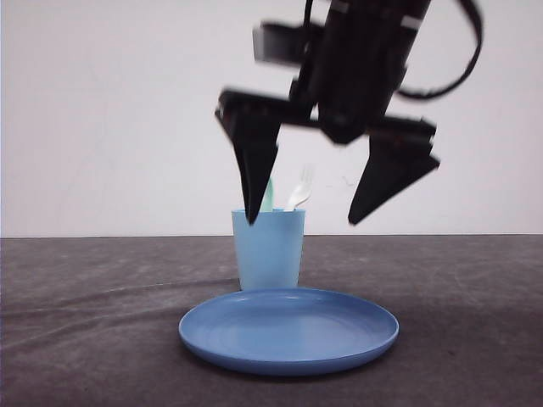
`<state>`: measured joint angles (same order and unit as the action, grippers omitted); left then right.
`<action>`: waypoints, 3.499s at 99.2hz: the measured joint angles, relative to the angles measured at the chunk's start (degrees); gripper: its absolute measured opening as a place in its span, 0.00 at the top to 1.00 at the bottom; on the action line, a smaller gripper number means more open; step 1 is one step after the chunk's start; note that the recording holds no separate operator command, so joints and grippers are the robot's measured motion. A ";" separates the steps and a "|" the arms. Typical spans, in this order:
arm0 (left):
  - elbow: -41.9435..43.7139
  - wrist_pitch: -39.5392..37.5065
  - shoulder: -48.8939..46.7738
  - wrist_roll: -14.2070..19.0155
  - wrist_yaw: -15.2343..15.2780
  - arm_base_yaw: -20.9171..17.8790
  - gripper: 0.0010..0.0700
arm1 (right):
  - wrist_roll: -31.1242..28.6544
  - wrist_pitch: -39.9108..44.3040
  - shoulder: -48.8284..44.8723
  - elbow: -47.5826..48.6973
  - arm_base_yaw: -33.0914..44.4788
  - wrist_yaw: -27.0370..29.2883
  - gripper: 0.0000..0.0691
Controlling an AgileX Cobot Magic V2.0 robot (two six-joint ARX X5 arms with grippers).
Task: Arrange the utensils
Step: 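Open the right gripper wide and close it around the blue cup, then lift the cup with the right gripper and set it on the plate center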
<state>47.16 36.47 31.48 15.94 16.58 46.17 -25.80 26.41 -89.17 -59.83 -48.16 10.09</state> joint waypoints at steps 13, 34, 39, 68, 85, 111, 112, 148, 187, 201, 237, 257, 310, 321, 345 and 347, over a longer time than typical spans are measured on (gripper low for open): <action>0.00 0.59 0.00 0.00 0.00 0.00 0.61 | -0.31 -4.44 -2.25 0.04 1.73 -1.99 0.01; 0.00 0.59 0.00 -0.02 0.00 0.00 0.61 | -1.29 -12.22 -5.11 0.04 4.15 -7.58 0.01; 0.00 0.61 0.00 0.00 0.00 0.00 0.61 | -1.33 -13.16 -5.99 0.04 4.61 -8.48 0.01; 0.00 0.83 0.00 0.00 0.00 0.00 0.61 | -1.46 -18.25 -8.81 0.04 7.32 -8.76 0.01; 0.00 1.07 0.00 -0.02 0.00 0.00 0.61 | -1.44 -20.55 -9.38 -0.04 7.91 -10.16 0.01; 0.00 1.40 0.00 0.00 0.00 0.00 0.61 | -0.74 -20.24 -13.29 -2.71 8.15 -11.50 0.01; 0.00 1.49 0.00 0.00 0.00 0.00 0.61 | -0.68 -20.26 -13.31 -2.71 8.15 -11.47 0.01; 0.00 2.58 0.11 0.00 0.00 0.00 0.61 | 0.46 -20.33 -13.35 -2.93 8.24 -10.56 0.36; 0.00 3.54 0.33 -0.02 1.25 0.00 0.61 | 3.21 -14.75 -2.10 -3.04 8.04 -10.60 0.41; 0.00 3.54 0.35 -0.02 1.29 0.00 0.61 | 6.34 -8.68 5.46 -3.19 6.47 -10.45 0.41; 0.00 3.48 0.52 -0.02 1.49 0.00 0.61 | 12.33 2.03 12.76 -3.10 -2.25 -5.62 0.41; 0.00 3.45 0.87 -0.02 1.53 0.00 0.61 | 12.44 -3.58 12.68 4.07 -6.32 -1.46 0.42; -0.02 3.19 2.19 0.00 1.53 0.00 0.61 | 8.81 -23.96 11.63 22.18 -6.56 -0.24 0.42; -0.02 3.17 3.04 -0.02 1.53 0.00 0.61 | 8.79 -25.16 10.05 22.18 -6.56 0.46 0.42; -0.02 3.19 3.48 0.00 1.53 0.00 0.61 | 7.72 -26.64 7.28 22.18 -6.56 0.46 0.42; -0.02 3.17 3.48 0.00 1.53 0.00 0.61 | 7.63 -26.64 7.28 22.18 -6.56 0.44 0.42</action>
<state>47.13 39.64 34.96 15.94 18.11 46.17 -18.17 -0.23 -81.89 -37.65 -54.72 10.52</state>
